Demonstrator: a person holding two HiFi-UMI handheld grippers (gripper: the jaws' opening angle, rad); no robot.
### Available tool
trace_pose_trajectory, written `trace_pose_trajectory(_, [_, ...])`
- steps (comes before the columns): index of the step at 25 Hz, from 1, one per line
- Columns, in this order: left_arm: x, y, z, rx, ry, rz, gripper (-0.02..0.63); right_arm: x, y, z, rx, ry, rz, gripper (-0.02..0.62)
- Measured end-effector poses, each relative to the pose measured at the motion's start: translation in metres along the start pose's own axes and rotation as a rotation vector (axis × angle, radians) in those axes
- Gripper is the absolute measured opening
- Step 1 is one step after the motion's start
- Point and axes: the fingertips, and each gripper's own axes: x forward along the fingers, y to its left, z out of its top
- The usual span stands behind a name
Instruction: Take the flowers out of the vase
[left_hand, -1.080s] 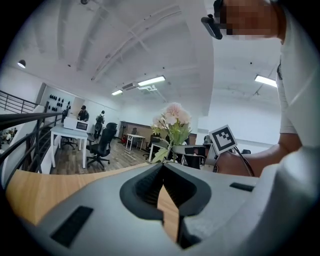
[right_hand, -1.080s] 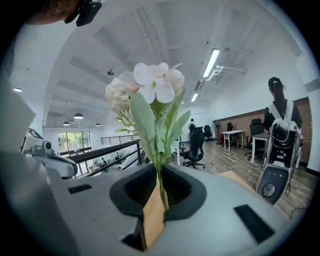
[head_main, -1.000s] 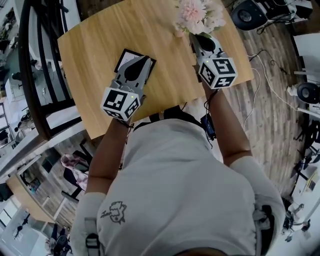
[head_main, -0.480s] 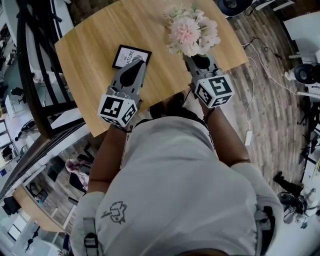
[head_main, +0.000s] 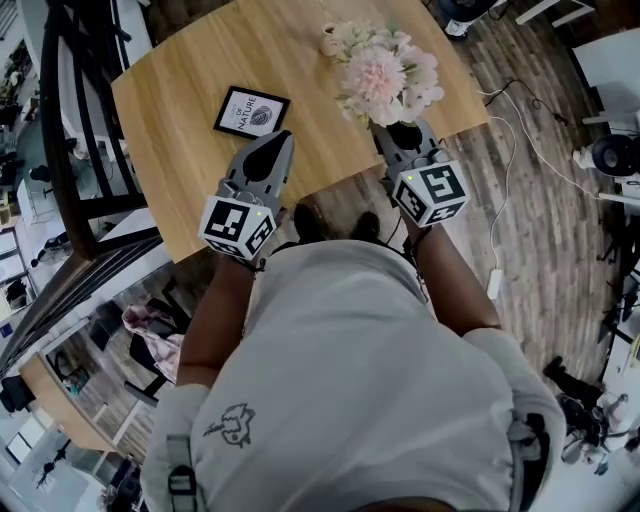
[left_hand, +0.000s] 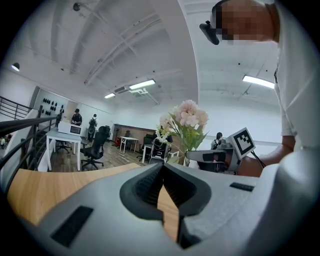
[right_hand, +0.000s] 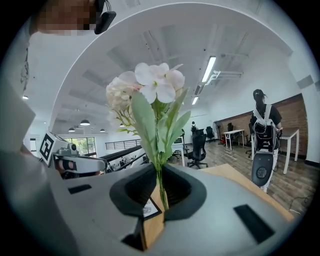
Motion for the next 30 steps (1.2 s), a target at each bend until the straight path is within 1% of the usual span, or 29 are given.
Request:
trace_pose_trajectory(7, [0.015, -0.055, -0.001, -0.007, -0.023, 0.089, 0.005, -0.044, -0.026, 0.004, -0.019, 0.005, 0.099, 0.039])
trace_pose_trajectory(11, [0.011, -0.082, -0.01, -0.005, -0.031, 0.134, 0.005, -0.061, -0.032, -0.005, -0.013, 0.014, 0.157, 0.04])
trace_pose_trajectory(13, [0.01, -0.094, -0.014, -0.006, -0.032, 0.144, 0.005, -0.069, -0.034, -0.005, -0.01, 0.011, 0.177, 0.04])
trace_pose_trajectory(17, [0.011, -0.114, -0.019, -0.003, -0.02, 0.156, 0.005, -0.09, -0.034, -0.004, -0.027, 0.01, 0.216, 0.041])
trace_pose_trajectory(20, [0.007, -0.123, -0.016, 0.008, -0.028, 0.159, 0.005, -0.103, -0.031, -0.005, -0.034, 0.015, 0.231, 0.041])
trace_pose_trajectory(25, [-0.009, -0.131, -0.012, 0.028, -0.037, 0.134, 0.005, -0.123, -0.013, -0.012, -0.034, 0.023, 0.223, 0.043])
trace_pose_trajectory(30, [-0.04, -0.139, -0.016, 0.05, -0.029, 0.093, 0.005, -0.146, 0.012, -0.015, -0.022, 0.01, 0.195, 0.043])
